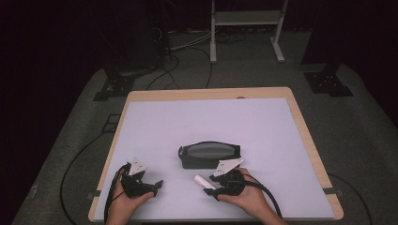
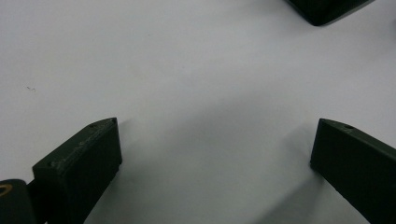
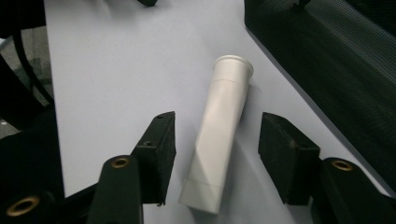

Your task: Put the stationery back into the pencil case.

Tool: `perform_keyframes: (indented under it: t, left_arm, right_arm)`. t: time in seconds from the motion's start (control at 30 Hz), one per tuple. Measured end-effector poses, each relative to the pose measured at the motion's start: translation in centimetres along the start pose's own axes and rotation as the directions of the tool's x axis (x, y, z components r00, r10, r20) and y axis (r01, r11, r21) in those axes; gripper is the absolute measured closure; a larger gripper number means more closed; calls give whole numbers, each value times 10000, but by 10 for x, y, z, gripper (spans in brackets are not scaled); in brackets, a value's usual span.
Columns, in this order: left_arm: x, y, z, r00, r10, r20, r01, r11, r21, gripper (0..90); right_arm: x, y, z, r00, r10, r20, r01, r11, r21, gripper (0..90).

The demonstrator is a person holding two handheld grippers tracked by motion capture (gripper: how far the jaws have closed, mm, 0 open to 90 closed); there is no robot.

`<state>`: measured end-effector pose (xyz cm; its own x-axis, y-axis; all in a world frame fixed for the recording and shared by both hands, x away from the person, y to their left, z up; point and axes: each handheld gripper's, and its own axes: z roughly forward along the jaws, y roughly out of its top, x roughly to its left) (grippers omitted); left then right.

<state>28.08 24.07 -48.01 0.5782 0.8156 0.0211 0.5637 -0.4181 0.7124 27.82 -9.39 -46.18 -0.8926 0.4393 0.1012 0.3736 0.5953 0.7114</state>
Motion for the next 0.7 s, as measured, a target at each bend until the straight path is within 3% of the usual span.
perform_keyframes:
  t: [0.13,0.3,0.7]
  left_arm:
    - [0,0,0,10000,6,0,-6,10000,2,11]
    - [0,0,0,10000,9,0,-9,10000,1,11]
    - [0,0,0,10000,-2,5,2,10000,4,11]
  right_arm:
    - [1,-1,7,9996,-185,206,178,9993,344,551]
    - [2,-4,8,9984,-339,463,322,9988,372,698]
    - [0,-1,-3,9996,-185,213,183,9998,78,701]
